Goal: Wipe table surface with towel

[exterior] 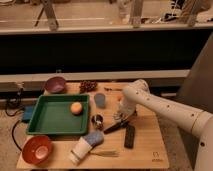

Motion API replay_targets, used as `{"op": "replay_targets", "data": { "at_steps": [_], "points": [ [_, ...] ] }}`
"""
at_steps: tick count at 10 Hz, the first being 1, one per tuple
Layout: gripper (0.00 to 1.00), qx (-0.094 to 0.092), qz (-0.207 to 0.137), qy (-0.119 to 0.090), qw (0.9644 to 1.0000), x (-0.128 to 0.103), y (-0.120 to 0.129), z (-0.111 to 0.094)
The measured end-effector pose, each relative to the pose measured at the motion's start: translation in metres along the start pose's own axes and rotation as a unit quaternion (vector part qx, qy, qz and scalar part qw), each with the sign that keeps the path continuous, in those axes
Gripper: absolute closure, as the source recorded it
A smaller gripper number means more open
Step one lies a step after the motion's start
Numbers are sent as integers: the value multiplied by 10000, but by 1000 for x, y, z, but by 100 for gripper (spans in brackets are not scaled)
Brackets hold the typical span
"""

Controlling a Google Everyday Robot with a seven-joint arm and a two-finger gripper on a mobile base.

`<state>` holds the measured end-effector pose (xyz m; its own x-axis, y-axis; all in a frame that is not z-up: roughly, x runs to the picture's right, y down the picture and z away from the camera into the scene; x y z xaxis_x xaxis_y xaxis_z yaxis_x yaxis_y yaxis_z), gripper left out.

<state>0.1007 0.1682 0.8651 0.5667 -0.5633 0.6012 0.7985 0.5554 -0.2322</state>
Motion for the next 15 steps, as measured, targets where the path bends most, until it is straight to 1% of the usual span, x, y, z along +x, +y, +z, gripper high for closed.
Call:
{"op": "replay_targets", "data": {
  "at_steps": [2, 3, 4, 5, 7, 11, 13, 15],
  "points": [
    [98, -29, -1, 2, 10000, -2, 1, 0],
    [93, -28, -11, 2, 10000, -3, 0, 0],
    [92, 0, -65, 6, 10000, -3, -2, 0],
    [96, 21, -149, -4, 9999, -5, -4, 0],
    [100, 16, -381, -18, 9993, -16, -9, 1],
    [100, -16, -845, -68, 9964, -35, -29, 10],
    [100, -9, -1002, -56, 9950, -38, -40, 14],
    [100, 66, -1136, 3, 9935, -32, -59, 12]
  ]
}}
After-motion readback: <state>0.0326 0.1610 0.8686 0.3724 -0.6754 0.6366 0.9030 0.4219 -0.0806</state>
